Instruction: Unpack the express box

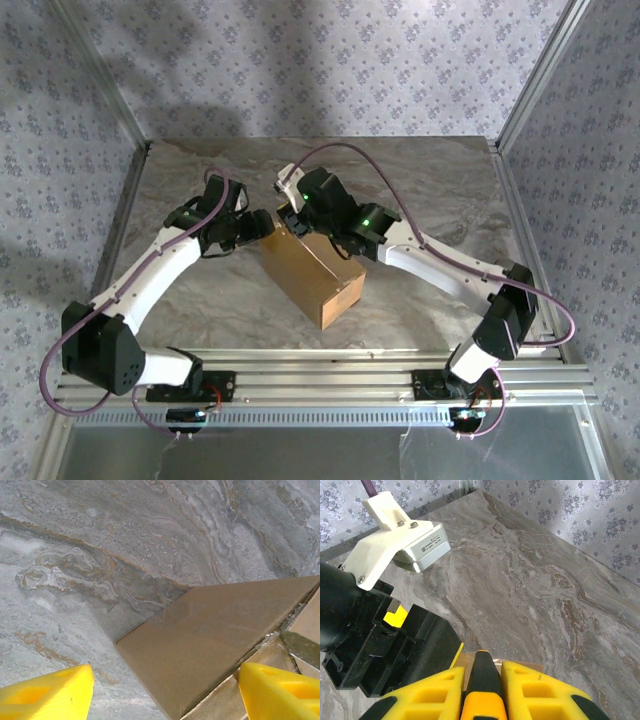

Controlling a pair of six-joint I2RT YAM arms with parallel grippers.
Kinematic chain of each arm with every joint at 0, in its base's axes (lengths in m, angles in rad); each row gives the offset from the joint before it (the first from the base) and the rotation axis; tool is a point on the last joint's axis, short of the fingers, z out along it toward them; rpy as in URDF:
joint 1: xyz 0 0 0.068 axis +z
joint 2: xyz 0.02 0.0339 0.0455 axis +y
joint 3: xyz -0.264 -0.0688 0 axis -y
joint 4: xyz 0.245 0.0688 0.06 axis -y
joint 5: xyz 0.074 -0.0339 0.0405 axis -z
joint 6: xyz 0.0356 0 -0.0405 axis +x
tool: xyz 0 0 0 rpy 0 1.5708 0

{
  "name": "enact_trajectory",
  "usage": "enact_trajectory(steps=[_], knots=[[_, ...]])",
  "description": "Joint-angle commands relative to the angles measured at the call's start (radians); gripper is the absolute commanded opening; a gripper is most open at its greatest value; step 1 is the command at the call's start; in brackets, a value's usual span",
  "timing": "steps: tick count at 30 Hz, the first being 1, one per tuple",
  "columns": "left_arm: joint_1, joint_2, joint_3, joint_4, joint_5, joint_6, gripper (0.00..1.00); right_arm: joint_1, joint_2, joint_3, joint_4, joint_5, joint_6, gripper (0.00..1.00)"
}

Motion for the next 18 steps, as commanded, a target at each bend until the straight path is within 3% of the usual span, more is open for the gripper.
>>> enact_trajectory(steps=[1, 18], knots=[[0.007, -0.020, 0.021, 0.028, -0.005, 0.003, 0.76, 0.001, -0.019, -0.021, -0.031, -0.012, 0.023, 0.00], [0.006, 0.032, -0.003, 0.104, 0.058, -0.027, 0.76, 0.005, -0.030, -0.032, -0.027, -0.014, 0.038, 0.00]])
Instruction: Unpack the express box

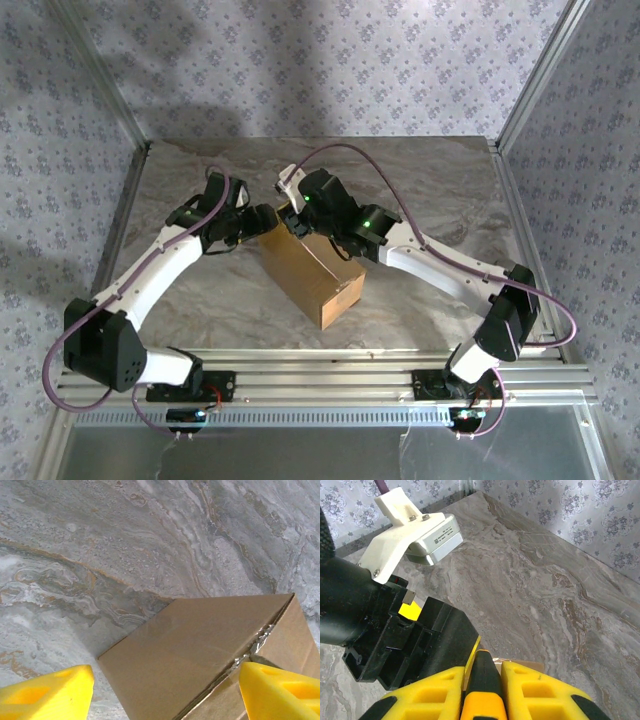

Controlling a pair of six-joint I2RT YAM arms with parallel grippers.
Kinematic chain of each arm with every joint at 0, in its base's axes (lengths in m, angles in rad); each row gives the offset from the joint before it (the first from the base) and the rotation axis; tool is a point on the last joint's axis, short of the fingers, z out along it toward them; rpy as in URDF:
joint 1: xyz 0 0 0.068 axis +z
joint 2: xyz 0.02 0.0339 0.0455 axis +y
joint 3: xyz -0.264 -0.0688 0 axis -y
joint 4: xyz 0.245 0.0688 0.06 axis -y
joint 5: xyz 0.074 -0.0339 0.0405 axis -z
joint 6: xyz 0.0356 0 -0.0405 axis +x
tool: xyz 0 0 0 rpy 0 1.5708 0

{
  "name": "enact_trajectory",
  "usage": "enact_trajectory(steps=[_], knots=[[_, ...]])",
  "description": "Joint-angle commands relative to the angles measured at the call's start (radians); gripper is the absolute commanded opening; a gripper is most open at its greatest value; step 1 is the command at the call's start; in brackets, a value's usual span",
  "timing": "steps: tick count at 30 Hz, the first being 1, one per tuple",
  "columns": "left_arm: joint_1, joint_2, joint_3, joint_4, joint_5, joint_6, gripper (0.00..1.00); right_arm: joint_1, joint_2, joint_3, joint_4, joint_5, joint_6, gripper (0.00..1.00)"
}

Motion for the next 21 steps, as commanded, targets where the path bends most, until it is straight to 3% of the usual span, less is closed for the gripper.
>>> enact_trajectory(steps=[1, 21], knots=[[0.005, 0.017, -0.002, 0.027, 0.020, -0.012, 0.76, 0.005, -0.022, -0.015, -0.044, -0.014, 0.020, 0.00], [0.007, 0.030, -0.082, 0.033, 0.006, -0.039, 0.75, 0.035, -0.068, -0.047, -0.076, 0.056, 0.032, 0.00]])
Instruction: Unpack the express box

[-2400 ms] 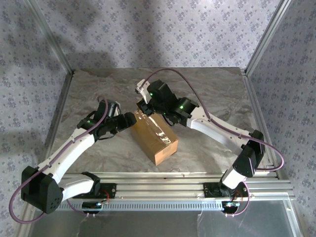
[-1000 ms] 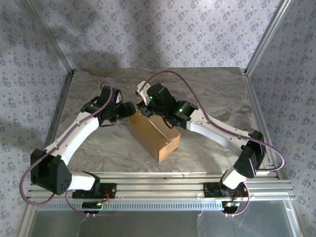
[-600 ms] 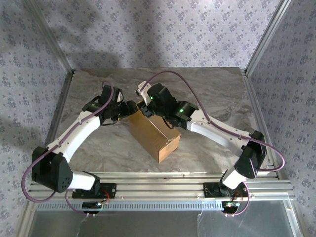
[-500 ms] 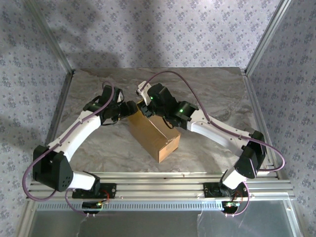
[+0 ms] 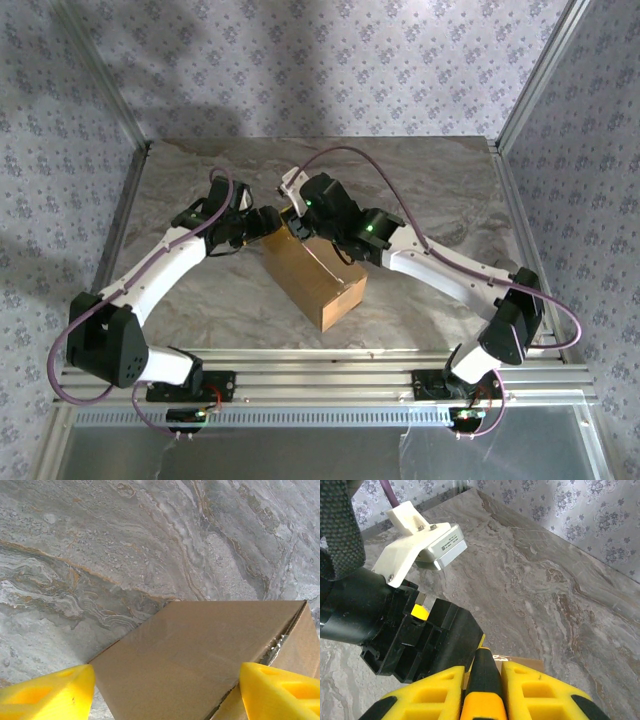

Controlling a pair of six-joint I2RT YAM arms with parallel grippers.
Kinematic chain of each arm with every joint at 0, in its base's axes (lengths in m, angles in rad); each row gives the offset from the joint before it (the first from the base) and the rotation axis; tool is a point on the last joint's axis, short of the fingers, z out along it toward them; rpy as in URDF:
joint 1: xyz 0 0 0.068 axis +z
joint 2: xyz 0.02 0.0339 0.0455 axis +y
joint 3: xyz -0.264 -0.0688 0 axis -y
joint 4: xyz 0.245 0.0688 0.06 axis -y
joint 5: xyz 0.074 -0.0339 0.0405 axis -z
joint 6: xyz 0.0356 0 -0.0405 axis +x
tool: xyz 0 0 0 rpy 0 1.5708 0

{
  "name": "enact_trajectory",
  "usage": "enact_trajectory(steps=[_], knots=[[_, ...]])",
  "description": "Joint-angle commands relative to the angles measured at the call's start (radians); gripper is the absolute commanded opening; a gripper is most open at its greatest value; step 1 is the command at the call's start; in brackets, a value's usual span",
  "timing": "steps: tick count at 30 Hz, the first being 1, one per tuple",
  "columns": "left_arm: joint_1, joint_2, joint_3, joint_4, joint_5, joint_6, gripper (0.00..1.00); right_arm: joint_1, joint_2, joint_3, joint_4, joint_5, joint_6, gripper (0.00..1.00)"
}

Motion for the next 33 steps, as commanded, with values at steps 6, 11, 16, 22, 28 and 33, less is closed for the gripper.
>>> enact_trajectory(steps=[6, 11, 16, 22, 28, 33], knots=[[0.007, 0.003, -0.032, -0.050, -0.031, -0.016, 0.75, 0.024, -0.051, -0.035, -0.037, 0.030, 0.039, 0.00], [0.007, -0.007, -0.037, -0.049, -0.033, -0.019, 0.75, 0.016, -0.061, -0.016, -0.012, 0.036, 0.043, 0.00], [0.007, -0.006, -0.040, -0.046, -0.029, -0.024, 0.75, 0.015, -0.062, -0.006, 0.003, 0.026, 0.052, 0.00], [0.008, -0.012, -0.046, -0.035, -0.028, -0.029, 0.75, 0.012, -0.055, 0.004, 0.047, 0.061, 0.061, 0.00], [0.007, -0.016, -0.048, -0.031, -0.024, -0.034, 0.75, 0.006, -0.035, 0.042, 0.073, 0.106, 0.064, 0.00], [0.007, -0.022, -0.054, -0.021, -0.018, -0.040, 0.75, 0.004, -0.032, 0.051, 0.102, 0.110, 0.079, 0.00]])
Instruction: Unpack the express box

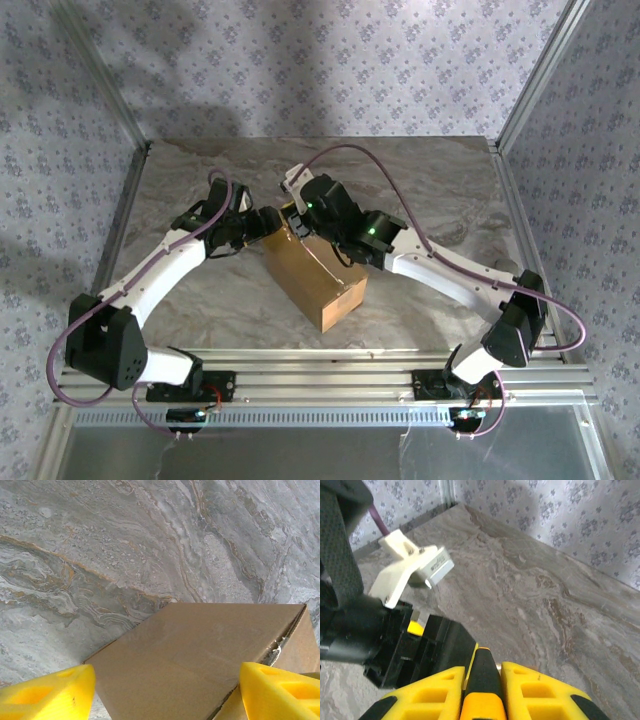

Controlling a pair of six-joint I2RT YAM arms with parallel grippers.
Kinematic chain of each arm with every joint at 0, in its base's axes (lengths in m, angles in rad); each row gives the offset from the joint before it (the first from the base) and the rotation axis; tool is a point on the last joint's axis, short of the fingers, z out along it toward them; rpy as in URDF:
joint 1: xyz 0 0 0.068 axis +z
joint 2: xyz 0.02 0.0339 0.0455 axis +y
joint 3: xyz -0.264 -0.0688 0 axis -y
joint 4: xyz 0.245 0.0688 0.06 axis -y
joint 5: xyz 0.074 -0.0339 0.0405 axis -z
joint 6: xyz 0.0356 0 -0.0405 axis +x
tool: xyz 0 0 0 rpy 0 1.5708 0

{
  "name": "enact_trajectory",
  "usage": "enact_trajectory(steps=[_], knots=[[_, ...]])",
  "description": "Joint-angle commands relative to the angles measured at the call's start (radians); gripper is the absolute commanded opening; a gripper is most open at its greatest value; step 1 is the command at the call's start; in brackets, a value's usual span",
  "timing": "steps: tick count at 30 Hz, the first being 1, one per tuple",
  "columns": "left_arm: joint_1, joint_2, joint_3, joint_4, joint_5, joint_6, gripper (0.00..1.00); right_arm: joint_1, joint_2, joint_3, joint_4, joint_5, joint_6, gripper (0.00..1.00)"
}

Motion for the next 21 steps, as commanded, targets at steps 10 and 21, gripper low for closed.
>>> enact_trajectory(steps=[10, 21], knots=[[0.007, -0.008, -0.009, -0.051, -0.028, -0.005, 0.75, 0.000, -0.058, -0.010, 0.049, 0.057, 0.050, 0.00], [0.007, -0.002, 0.004, -0.053, -0.034, -0.003, 0.75, 0.042, -0.082, -0.061, -0.002, 0.062, 0.074, 0.00]])
